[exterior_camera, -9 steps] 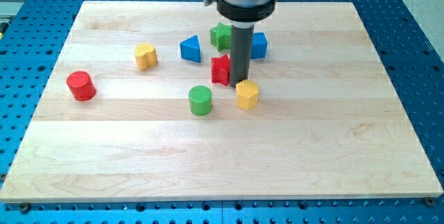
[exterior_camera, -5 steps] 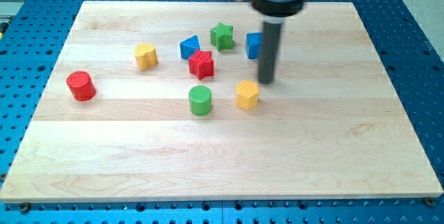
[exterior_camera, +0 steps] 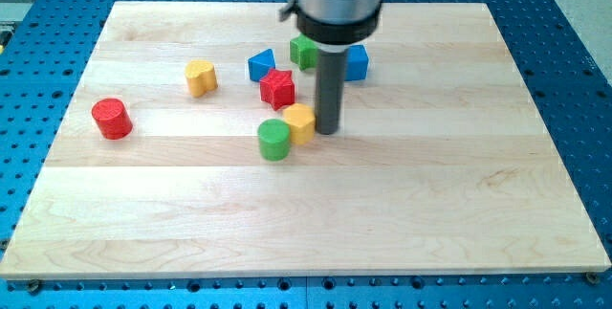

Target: Move the hexagon close to the red star

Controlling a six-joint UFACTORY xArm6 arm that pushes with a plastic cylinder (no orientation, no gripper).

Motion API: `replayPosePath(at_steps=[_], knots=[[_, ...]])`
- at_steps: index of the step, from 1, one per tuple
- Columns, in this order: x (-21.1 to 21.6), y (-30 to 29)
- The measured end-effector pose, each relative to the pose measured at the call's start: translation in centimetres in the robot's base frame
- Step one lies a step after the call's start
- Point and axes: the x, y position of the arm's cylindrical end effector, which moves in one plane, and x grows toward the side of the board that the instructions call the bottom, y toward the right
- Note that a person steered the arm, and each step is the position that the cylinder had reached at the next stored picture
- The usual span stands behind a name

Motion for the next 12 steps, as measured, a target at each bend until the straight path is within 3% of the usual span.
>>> replayPosePath(at_steps=[1,3,4,6,7,8,9,12], knots=[[0.9,-5.3],[3.5,1.0],[7.0,-0.3],[8.9,-16.3],[6.4,-16.2],[2.5,-12.1],[1.3,-11.3],[4.0,-10.8]])
